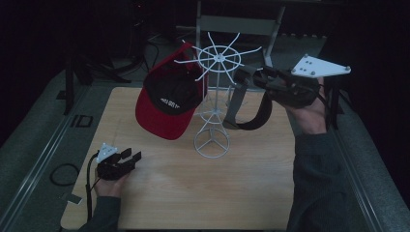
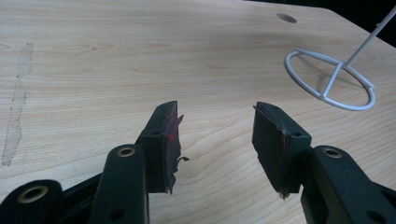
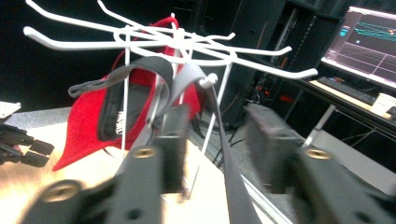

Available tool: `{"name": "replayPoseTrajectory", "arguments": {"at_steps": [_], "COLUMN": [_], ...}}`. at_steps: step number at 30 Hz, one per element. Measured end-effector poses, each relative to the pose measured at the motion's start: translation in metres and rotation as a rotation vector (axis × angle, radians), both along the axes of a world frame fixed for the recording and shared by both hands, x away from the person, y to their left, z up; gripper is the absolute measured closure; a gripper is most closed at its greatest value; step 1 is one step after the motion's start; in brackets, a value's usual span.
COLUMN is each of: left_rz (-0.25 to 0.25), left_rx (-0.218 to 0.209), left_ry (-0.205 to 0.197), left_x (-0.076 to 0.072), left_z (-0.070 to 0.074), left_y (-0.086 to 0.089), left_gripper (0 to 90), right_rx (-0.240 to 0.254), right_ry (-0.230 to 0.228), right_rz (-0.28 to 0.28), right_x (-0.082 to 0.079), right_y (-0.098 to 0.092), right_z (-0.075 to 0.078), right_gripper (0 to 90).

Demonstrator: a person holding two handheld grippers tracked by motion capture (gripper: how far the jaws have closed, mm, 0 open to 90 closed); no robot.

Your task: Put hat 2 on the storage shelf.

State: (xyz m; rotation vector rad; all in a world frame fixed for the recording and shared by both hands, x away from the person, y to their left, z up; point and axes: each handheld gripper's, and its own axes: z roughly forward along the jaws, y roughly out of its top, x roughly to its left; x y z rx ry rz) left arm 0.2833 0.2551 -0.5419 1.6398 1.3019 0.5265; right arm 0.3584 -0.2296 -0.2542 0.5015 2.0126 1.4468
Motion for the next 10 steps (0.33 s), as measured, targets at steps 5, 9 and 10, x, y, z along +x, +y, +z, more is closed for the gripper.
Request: {"name": "replayPoseTrajectory", "arguments": {"at_steps": [5,9,10], "left_rz": [0.004,0.008,0.008], "left_rx": [0.001,0.001,0.002], "left_ry": [0.000,-0.003,-0.002], "left_x": [0.000,0.000,0.000], "left_z": [0.000,0.000,0.000], "left_y": [0.000,0.001,0.001], "left_gripper": [50.5,49.6,49.5], "right_rx": [0.020,0.051,0.059], "right_ry": [0.022,0.031,0.032], "right_rz": [-0.053,-0.071,-0.069], "right_x": [0.000,-0.002,-0.003], "right_y": [-0.006,-0.014,-0.015], "right_z": [-0.005,-0.008,-0.008], "right_gripper": [29.2,23.9,23.4]}}
